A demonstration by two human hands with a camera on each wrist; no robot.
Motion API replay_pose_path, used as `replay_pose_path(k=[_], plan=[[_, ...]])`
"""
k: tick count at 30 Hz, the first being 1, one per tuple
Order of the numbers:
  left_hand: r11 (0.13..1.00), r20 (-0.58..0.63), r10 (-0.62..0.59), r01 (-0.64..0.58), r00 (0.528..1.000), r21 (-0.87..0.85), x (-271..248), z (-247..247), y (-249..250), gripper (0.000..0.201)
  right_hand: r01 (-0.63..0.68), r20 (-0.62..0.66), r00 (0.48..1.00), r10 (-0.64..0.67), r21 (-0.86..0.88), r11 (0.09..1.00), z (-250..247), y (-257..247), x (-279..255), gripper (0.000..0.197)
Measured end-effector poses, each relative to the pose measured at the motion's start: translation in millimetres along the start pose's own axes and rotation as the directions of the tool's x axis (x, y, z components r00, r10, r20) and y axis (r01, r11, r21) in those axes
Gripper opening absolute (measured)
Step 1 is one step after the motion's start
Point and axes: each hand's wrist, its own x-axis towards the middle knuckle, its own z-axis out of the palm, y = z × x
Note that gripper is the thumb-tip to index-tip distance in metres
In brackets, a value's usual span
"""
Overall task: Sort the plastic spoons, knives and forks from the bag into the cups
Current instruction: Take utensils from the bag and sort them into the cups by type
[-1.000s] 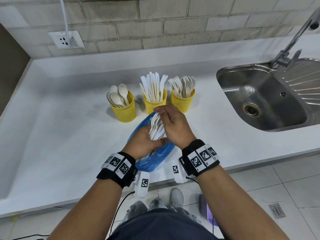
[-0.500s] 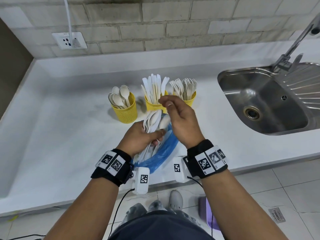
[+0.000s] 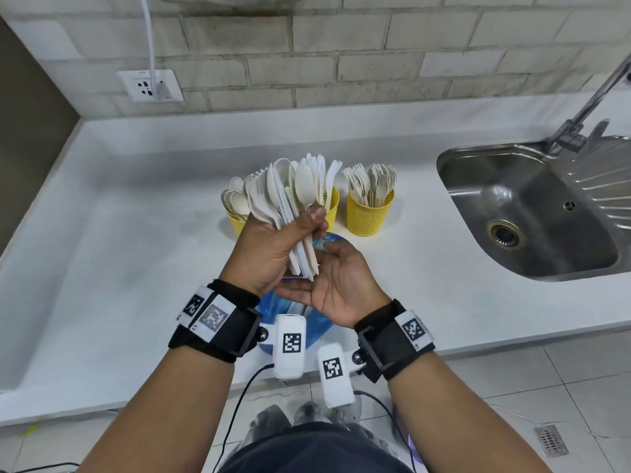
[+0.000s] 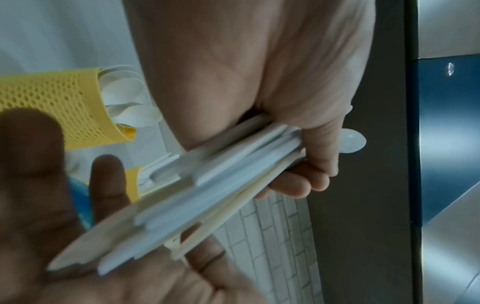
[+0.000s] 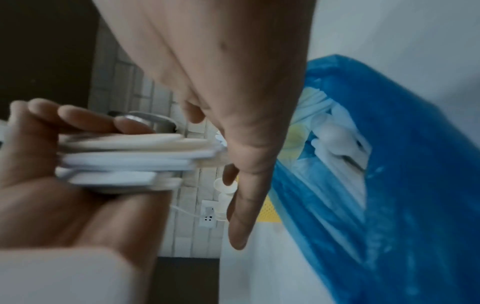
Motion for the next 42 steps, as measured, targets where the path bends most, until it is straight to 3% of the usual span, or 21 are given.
replay_pose_path(k=[4, 6, 10, 17, 20, 22, 24, 26, 28, 32, 34, 38, 42], plan=[[0.989, -0.019, -0.023, 0.025, 1.000, 0.144, -5.4, 1.6, -9.3, 0.036, 0.058, 0.062, 0.996, -0.059, 0.025, 0.998, 10.9, -10.6, -1.7, 0.051], [0.976, -0.028, -0.031, 0.036, 0.999, 0.214, -7.2, 2.8, -12.7, 0.035, 0.070, 0.036, 0.997, -0.070, 0.002, 0.998, 14.8, -12.4, -2.4, 0.048], [0.971, -0.064, -0.043, 0.057, 0.997, 0.232, -6.2, 1.2, -16.9, 0.012, 0.075, -0.027, 0.997, -0.074, 0.029, 0.997, 13.1, -10.1, 0.1, 0.048], [0.952, -0.073, 0.000, 0.023, 0.997, 0.306, -3.7, 10.7, -20.7, 0.034, 0.043, -0.021, 0.999, -0.041, 0.076, 0.996, 17.9, -23.9, -0.3, 0.045], [0.932, -0.113, 0.021, 0.022, 0.993, 0.362, -3.1, 12.3, -20.6, 0.027, 0.024, -0.051, 0.999, -0.019, 0.095, 0.995, 16.3, -28.5, 1.4, 0.043], [0.923, -0.129, 0.028, 0.024, 0.991, 0.385, -1.2, 11.3, -19.1, 0.013, 0.032, -0.060, 0.998, -0.032, 0.006, 0.999, 13.9, -31.4, 1.4, 0.040], [0.932, -0.116, -0.005, 0.047, 0.993, 0.361, 0.9, 10.8, -16.5, 0.018, 0.102, -0.109, 0.987, -0.121, -0.162, 0.982, 11.4, -39.9, -0.8, 0.037], [0.951, -0.098, -0.029, 0.058, 0.995, 0.305, 3.6, 9.4, -15.5, 0.021, 0.229, -0.142, 0.948, -0.284, -0.314, 0.921, 6.6, -55.7, -3.2, 0.032], [0.964, -0.082, -0.033, 0.054, 0.996, 0.260, 5.8, 7.6, -14.9, 0.017, 0.379, -0.145, 0.872, -0.467, -0.403, 0.833, 1.4, -77.8, -5.4, 0.019], [0.974, -0.024, -0.078, 0.081, 0.997, 0.211, 8.2, 5.6, -18.3, 0.016, 0.595, 0.018, 0.701, -0.713, -0.565, 0.571, 3.7, -120.2, -14.8, 0.018], [0.970, 0.009, -0.106, 0.101, 0.994, 0.223, 9.7, 7.7, -19.6, 0.019, 0.605, 0.135, 0.691, -0.710, -0.645, 0.466, 8.5, -137.0, -19.1, 0.015], [0.969, 0.051, -0.140, 0.126, 0.989, 0.214, 13.1, 13.8, -21.0, 0.025, 0.614, 0.293, 0.702, -0.649, -0.711, 0.343, 8.8, -155.4, -17.3, 0.013], [0.968, 0.048, -0.134, 0.120, 0.990, 0.220, 12.3, 17.4, -22.2, 0.022, 0.637, 0.349, 0.710, -0.612, -0.689, 0.346, 2.7, -162.8, -17.7, 0.013]])
